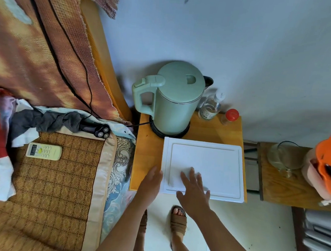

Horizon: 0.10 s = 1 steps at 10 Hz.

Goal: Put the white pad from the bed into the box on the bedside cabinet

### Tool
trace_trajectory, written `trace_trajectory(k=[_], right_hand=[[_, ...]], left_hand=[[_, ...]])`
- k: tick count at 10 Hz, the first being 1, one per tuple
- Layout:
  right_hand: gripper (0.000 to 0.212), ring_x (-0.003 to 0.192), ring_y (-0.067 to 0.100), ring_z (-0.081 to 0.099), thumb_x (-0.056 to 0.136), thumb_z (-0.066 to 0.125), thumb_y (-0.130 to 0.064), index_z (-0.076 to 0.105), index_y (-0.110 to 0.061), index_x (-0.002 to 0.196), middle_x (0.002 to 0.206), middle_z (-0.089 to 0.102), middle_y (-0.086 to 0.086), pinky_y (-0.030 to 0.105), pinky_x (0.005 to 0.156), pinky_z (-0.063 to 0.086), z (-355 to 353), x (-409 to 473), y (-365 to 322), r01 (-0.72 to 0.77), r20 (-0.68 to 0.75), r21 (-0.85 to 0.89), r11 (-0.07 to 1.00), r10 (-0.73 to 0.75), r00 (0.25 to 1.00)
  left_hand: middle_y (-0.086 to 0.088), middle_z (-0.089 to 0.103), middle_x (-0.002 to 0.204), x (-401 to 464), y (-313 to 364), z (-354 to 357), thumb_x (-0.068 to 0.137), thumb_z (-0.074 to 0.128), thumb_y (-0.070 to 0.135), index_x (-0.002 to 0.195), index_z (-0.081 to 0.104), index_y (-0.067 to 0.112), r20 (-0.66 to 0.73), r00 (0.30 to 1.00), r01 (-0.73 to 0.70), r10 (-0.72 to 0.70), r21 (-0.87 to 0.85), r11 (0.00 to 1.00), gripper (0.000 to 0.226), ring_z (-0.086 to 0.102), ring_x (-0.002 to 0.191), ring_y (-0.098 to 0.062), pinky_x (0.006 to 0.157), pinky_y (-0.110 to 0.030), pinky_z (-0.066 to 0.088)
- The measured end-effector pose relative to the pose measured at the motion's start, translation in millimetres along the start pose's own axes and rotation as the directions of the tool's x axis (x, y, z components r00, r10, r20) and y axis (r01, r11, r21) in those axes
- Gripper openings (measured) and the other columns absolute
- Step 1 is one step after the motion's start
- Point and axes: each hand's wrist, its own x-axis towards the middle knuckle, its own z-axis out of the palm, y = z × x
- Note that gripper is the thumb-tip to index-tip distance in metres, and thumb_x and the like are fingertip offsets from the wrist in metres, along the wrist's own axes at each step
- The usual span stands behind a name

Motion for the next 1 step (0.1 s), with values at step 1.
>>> trace_trajectory(k=[1], right_hand=[[0.060,0.146,0.021,-0.010,0.096,0.041,-0.033,0.010,-0.034,0.147,0.159,-0.011,-0.003,0.061,0.113,0.011,-8.3,-7.0,4.1,0.019,-0.009,-0.035,0.999,-0.020,1.000]], left_hand=[[-0.010,0.029,0.155,-20.7,-5.8,-0.4,0.098,0.033,0.038,0.146,0.026,0.016,-0.108,0.994,0.015,0.011,0.236,0.972,0.054,0.028,0.142,-0.025,0.115,-0.039,0.027]])
